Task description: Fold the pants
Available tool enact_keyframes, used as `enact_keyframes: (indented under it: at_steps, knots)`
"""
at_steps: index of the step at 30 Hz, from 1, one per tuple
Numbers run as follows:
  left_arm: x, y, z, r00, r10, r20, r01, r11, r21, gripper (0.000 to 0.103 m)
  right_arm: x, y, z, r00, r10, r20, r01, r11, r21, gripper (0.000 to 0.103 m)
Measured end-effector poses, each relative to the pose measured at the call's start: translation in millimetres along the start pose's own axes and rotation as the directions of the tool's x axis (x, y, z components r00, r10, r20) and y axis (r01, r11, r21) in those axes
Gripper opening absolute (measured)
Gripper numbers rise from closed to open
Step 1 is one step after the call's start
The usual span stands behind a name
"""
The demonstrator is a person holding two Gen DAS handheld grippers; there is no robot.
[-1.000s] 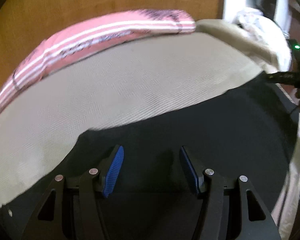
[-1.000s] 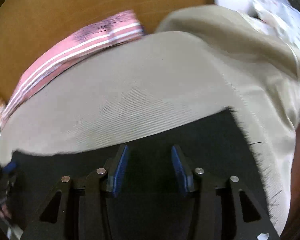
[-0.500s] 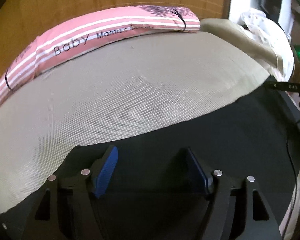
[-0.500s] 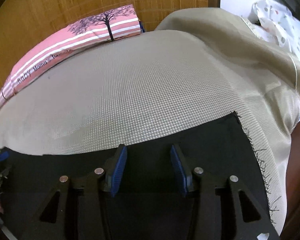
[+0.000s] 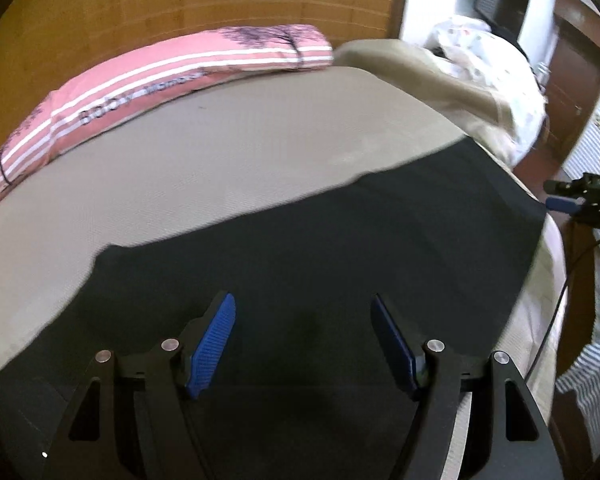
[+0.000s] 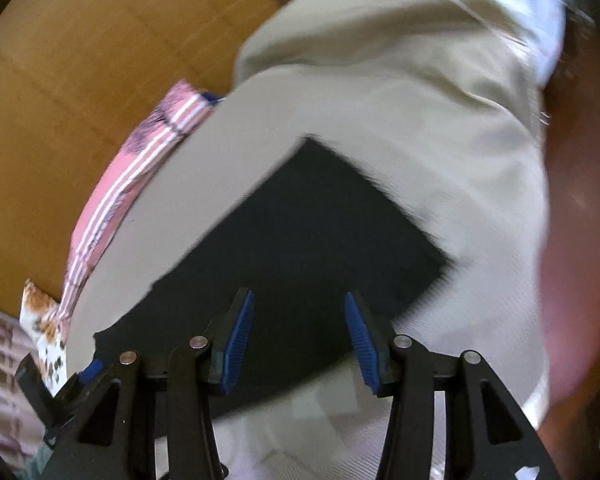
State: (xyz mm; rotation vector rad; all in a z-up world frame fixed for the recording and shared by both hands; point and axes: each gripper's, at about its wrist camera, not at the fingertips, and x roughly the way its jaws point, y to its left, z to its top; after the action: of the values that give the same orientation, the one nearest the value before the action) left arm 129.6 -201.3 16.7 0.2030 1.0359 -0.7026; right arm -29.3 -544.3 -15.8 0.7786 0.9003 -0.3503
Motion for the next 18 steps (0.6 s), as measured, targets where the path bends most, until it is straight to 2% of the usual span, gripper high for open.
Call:
enact_keyframes:
  at_steps: [4, 9, 12, 14, 16, 18]
  knots:
    - [3, -18, -6, 0.999, -0.020, -0.027, 0.020, 1.000, 0.024, 0.071, 1, -35, -10, 1.000, -0.010, 0.008, 0.009, 0.995, 0.096, 0.045]
    - [13, -32, -14, 0.998, 0.003, -0.061, 0.001, 0.999, 0.052, 0.071, 14, -56, -8, 0.999, 0.023, 0.030, -0.027, 0.989, 0.147, 0.044]
    - [24, -32, -20, 0.995, 0.027, -0.095, -0.022, 0.998, 0.053, 0.071, 25, -61, 4, 0.997, 0.047, 0.067, -0.058, 0.986, 0.159, 0.037]
    - [30, -30, -22, 0.993, 0.030, -0.110, -0.026, 0.999, 0.035, 0.071, 29, -64, 9, 0.995, 0.052, 0.079, -0.065, 0.984, 0.166, 0.024]
    - [31, -32, -23, 0.995, 0.042, -0.094, -0.038, 0.998, 0.046, 0.071, 35, -68, 13, 0.996, 0.055, 0.077, -0.068, 0.981, 0.181, 0.013]
    - [33, -33, -23, 0.995, 0.050, -0.088, -0.046, 0.998, 0.051, 0.074, 38, -71, 15, 0.994, 0.085, 0.076, -0.099, 0.972, 0.213, 0.010]
